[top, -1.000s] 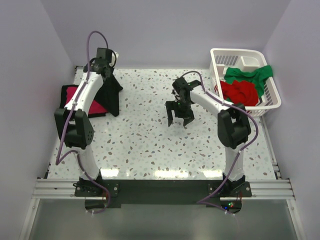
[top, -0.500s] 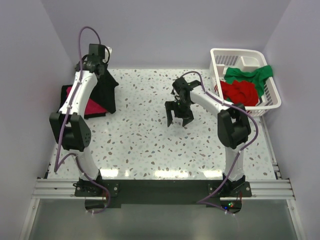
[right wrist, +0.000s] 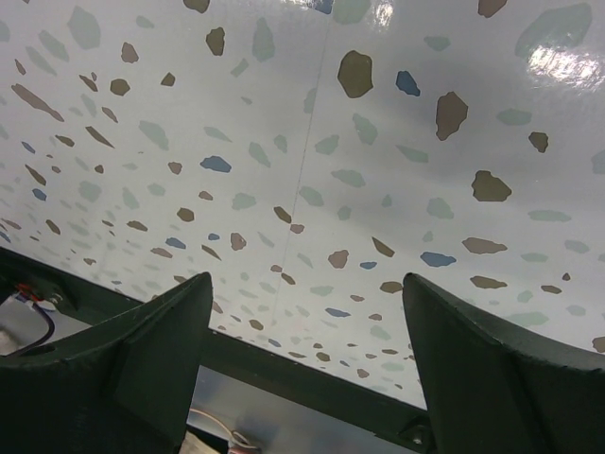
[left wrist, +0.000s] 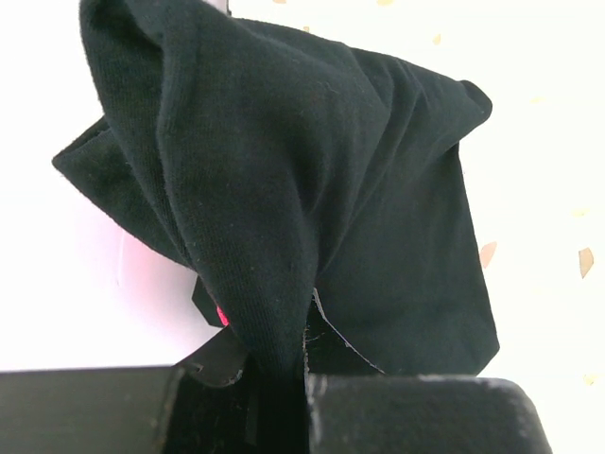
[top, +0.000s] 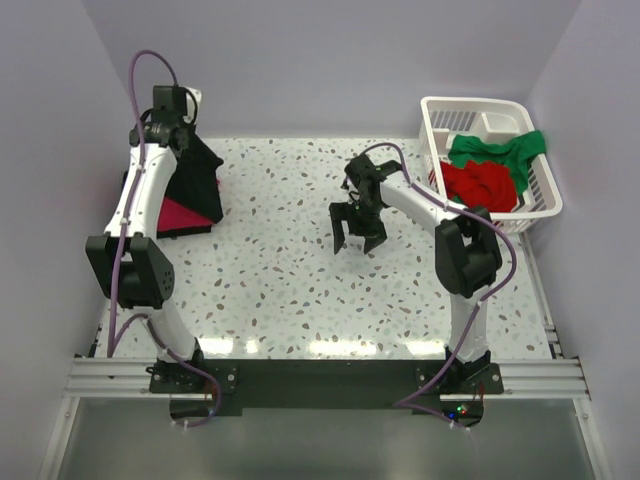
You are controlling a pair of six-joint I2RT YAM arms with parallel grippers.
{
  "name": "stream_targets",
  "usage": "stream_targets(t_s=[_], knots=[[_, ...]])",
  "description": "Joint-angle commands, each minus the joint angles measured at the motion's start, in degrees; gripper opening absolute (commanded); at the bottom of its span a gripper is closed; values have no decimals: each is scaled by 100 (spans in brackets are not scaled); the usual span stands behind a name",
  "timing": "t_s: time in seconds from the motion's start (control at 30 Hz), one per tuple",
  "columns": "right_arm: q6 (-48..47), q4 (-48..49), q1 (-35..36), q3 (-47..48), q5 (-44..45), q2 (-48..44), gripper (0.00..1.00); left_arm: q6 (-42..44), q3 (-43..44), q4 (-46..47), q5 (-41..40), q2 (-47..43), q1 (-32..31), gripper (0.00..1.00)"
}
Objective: Fold and stack the t-shirts
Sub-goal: Neatly place the folded tshirt to the corner
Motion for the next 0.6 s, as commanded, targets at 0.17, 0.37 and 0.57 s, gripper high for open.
stream_targets(t_s=[0.17, 0.37, 0.57], knots=[[-86, -8, -12, -3, -106, -32, 84, 111, -151, 401, 338, 244, 561, 0], [-69, -43, -21, -74, -97, -76, 85, 119, -90, 383, 365, 604, 824, 0], [-69, -105, -12, -21, -53, -67, 85, 85, -169, 427, 180, 798, 1009, 0]])
